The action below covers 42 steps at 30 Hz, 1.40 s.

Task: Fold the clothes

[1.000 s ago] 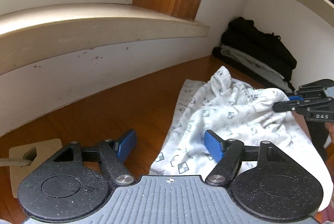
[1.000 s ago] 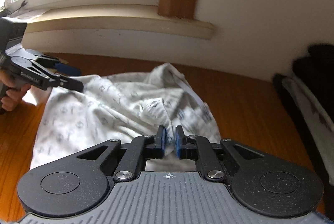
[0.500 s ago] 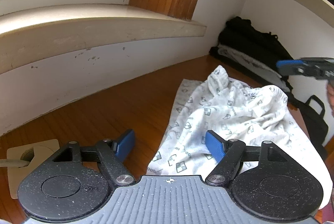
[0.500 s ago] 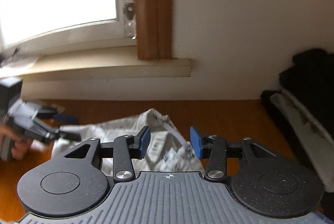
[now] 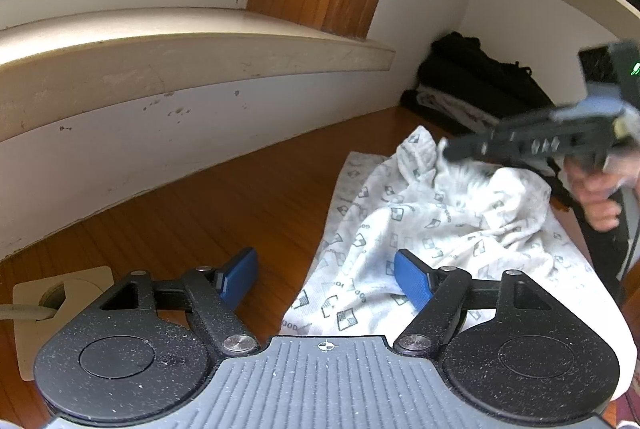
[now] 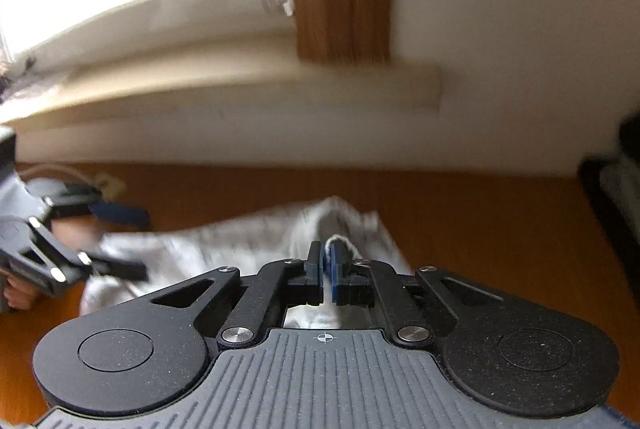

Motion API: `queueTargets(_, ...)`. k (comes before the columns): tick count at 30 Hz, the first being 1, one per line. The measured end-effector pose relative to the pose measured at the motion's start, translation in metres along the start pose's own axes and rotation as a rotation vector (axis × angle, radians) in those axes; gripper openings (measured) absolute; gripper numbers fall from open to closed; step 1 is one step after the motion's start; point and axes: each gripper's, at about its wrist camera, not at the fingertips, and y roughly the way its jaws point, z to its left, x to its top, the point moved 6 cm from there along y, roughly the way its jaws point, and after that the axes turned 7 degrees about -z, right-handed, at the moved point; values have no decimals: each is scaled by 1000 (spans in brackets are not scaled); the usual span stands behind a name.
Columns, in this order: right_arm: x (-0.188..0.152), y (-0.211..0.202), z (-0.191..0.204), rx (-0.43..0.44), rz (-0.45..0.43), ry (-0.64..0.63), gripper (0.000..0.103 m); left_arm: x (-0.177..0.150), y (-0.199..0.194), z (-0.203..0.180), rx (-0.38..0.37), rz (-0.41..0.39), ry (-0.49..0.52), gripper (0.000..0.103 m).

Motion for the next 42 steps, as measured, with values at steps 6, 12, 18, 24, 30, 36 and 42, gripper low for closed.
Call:
queueTargets(6, 51, -20, 8, -19, -233, -48, 2, 4, -6, 3, 6, -49, -14, 78)
queueTargets(12, 41, 8, 0, -97, -156, -61, 8, 4, -6, 4, 5, -37, -17, 78)
queueTargets(18, 7, 4, -19, -82, -64, 40, 32, 3, -4, 1, 3, -19, -6, 78)
queueTargets(24, -12, 1, -18, -21, 0, 109, 40, 2, -3, 1, 4, -14, -9, 78)
queueTargets(30, -20, 16, -2, 24, 57, 100, 32, 2, -3, 0, 7, -13, -5, 78)
queueTargets(36, 25, 5, 10, -1, -135, 36, 6, 1, -4, 0, 6, -20, -5, 78)
queueTargets(42, 25, 25, 20, -25, -66, -18, 20, 1, -3, 1, 12, -17, -6, 79)
